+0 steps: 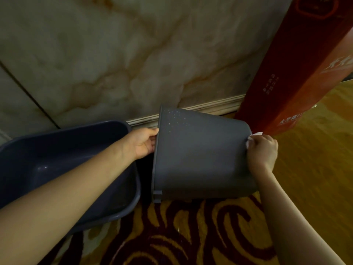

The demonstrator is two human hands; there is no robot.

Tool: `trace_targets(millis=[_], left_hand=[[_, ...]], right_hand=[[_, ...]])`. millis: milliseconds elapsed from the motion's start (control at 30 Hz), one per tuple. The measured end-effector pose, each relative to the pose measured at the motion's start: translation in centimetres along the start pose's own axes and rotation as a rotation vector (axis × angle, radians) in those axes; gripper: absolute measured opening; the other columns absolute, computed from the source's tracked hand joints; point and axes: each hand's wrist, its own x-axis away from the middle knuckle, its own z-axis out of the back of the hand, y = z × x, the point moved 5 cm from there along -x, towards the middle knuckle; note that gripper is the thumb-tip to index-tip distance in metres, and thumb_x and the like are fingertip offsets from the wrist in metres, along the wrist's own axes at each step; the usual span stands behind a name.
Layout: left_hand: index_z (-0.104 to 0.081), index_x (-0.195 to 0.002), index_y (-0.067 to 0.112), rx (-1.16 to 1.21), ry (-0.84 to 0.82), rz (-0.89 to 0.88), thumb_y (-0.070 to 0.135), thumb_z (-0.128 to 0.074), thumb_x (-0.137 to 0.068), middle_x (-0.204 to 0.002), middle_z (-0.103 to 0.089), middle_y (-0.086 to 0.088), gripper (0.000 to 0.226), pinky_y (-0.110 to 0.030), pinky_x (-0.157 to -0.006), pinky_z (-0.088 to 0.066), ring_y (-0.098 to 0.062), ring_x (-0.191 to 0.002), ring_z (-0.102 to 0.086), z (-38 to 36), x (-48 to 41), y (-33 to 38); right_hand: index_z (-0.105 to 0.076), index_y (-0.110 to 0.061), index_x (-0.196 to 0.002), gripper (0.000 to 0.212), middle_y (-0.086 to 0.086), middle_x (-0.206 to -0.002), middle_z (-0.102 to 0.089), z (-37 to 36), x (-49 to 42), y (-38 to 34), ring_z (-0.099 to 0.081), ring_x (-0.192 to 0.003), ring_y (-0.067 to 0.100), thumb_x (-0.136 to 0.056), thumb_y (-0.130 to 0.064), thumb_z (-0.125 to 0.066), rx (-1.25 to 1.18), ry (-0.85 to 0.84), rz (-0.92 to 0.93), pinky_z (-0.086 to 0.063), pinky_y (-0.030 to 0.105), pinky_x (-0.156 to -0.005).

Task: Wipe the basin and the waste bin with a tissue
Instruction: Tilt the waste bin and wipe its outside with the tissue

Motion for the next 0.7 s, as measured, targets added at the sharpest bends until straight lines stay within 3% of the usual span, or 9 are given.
trace_targets(millis=[133,267,400,500,567,700], left_hand=[[-0.057,-0.085,0.011,0.004,0.010,0.009,0.008,-0.035,-0.098,-0.050,-0.068,0.000,0.026,-0.021,-0.047,-0.053,-0.009,-0.044,-0.065,-0.1,0.2,0.1],[-0.056,-0.087,0.012,-0.007,0.018,0.010,0.008,-0.033,-0.098,-0.077,-0.062,-0.005,0.026,-0.025,-0.058,-0.053,-0.013,-0.065,-0.062,-0.3,0.2,0.2],[-0.056,-0.087,0.009,0.012,0.018,0.002,0.009,-0.033,-0.098,-0.085,-0.057,-0.008,0.026,-0.028,-0.071,-0.048,-0.017,-0.075,-0.055,-0.3,0.3,0.0],[-0.057,-0.086,0.009,0.038,0.021,-0.003,0.009,-0.035,-0.098,-0.079,-0.061,-0.007,0.025,-0.023,-0.057,-0.054,-0.016,-0.071,-0.059,-0.1,0.3,-0.2],[-0.057,-0.082,0.010,0.073,0.027,-0.009,0.009,-0.037,-0.097,-0.061,-0.068,-0.004,0.025,-0.020,-0.051,-0.054,-0.012,-0.055,-0.065,0.0,0.1,-0.3],[-0.058,-0.079,0.012,0.133,0.028,-0.033,0.008,-0.037,-0.097,-0.047,-0.067,0.002,0.028,-0.019,-0.049,-0.053,-0.007,-0.042,-0.064,0.2,-0.4,-0.4]], right_hand=[[-0.066,-0.002,-0.101,0.018,0.017,-0.104,-0.066,-0.1,3.3,-5.7,-0.051,-0.097,0.031,-0.088,-0.004,-0.054,-0.108,0.035,0.236,-0.040,0.034,-0.081],[-0.070,-0.001,-0.091,0.017,0.016,-0.091,-0.069,-2.5,8.8,-13.0,-0.055,-0.084,0.032,-0.076,0.005,-0.063,-0.269,-0.142,0.546,-0.038,0.028,-0.071],[-0.069,0.002,-0.098,0.021,0.016,-0.097,-0.068,-4.8,10.1,-15.5,-0.054,-0.087,0.033,-0.078,0.007,-0.063,-0.334,-0.213,0.601,-0.045,0.032,-0.071],[-0.067,0.003,-0.102,0.020,0.015,-0.104,-0.067,-6.2,9.0,-17.0,-0.050,-0.091,0.033,-0.084,0.002,-0.058,-0.329,-0.272,0.648,-0.042,0.033,-0.075],[-0.067,0.002,-0.101,0.020,0.016,-0.105,-0.065,-7.1,8.3,-18.1,-0.048,-0.093,0.033,-0.084,0.000,-0.057,-0.312,-0.292,0.674,-0.040,0.035,-0.077],[-0.065,0.002,-0.101,0.020,0.017,-0.110,-0.062,-8.5,6.7,-19.3,-0.046,-0.100,0.033,-0.086,-0.003,-0.053,-0.220,-0.300,0.653,-0.040,0.038,-0.082]])
